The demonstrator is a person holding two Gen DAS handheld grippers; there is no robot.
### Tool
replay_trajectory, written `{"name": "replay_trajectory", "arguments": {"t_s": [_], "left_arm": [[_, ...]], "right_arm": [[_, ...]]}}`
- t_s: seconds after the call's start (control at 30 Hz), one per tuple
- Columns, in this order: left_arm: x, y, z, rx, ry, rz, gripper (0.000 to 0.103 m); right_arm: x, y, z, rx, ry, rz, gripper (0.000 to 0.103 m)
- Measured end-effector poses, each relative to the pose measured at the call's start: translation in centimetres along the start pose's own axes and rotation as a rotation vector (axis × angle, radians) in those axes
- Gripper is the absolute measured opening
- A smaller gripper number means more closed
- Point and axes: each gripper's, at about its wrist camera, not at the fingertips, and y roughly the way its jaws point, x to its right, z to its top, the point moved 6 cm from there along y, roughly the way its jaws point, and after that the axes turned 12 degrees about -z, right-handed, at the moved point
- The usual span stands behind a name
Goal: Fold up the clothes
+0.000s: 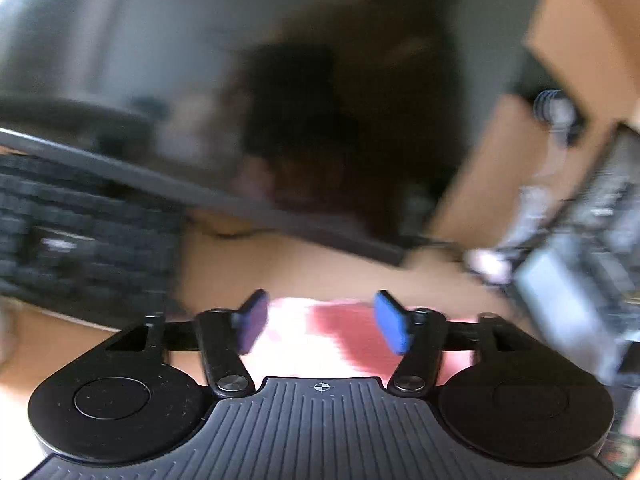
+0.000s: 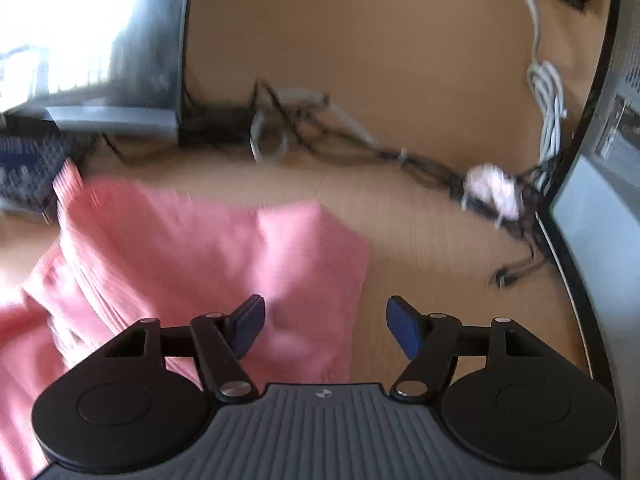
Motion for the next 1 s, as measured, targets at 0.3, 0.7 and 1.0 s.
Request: {"name": "replay_trajectory", "arguments": {"t_s": [0.3,0.7,1.0], "left_arm": [[0.2,5.8,-5.6,-0.202,-0.11,-0.07,0.082],[-2.9,0.7,-4.7,-0.118,-0.173,-0.036,0.094],[-6.4,-3.4,-4.3,-0.044,-0.252,0.021,0.094]], "right_arm": [[-0.3,4.2,0.2,-0.162,0.114,0.118,0.05],[-3.1,9.3,5.6,-0.117,-0.048,0.117,0.044],[-2.5,1.9,5.5,0.01,0.005,0.247,0.007]]}}
